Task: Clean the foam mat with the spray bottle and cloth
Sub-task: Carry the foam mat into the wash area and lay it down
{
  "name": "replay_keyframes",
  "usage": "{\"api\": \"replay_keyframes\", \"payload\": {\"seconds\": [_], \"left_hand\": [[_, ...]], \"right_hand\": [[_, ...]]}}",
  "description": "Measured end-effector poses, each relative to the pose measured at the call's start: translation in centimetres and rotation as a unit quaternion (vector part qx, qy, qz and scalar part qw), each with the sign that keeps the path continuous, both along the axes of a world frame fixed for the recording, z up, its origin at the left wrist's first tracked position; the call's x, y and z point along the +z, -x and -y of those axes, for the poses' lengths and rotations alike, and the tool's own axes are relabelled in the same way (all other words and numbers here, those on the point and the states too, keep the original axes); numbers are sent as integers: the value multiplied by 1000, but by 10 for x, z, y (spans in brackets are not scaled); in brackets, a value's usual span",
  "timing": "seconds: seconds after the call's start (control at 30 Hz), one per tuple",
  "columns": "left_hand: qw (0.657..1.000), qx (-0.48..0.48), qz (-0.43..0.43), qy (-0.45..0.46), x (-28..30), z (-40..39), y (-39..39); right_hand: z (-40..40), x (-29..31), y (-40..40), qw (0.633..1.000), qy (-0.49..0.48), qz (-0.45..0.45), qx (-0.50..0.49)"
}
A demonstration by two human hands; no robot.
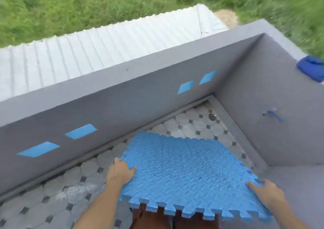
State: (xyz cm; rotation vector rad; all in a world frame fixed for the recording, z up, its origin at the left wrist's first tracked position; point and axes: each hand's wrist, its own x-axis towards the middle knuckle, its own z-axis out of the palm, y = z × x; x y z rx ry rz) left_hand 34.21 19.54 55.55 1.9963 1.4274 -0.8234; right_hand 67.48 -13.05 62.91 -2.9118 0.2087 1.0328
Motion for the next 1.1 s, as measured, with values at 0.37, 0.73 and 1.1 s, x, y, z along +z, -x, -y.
{"api": "replay_keyframes", "payload": {"seconds": [0.37, 0.73, 1.1], "left_hand": [[985, -168, -24, -28, 17, 0, -214], [953, -298, -37, -38, 0, -10, -377], [921, -389, -8, -15, -105, -76, -516]], "right_hand": [[123, -33, -75, 984, -18, -23, -174], [144, -60, -133, 967, -18, -7, -252], [91, -150, -161, 961, -4, -24, -277]]}}
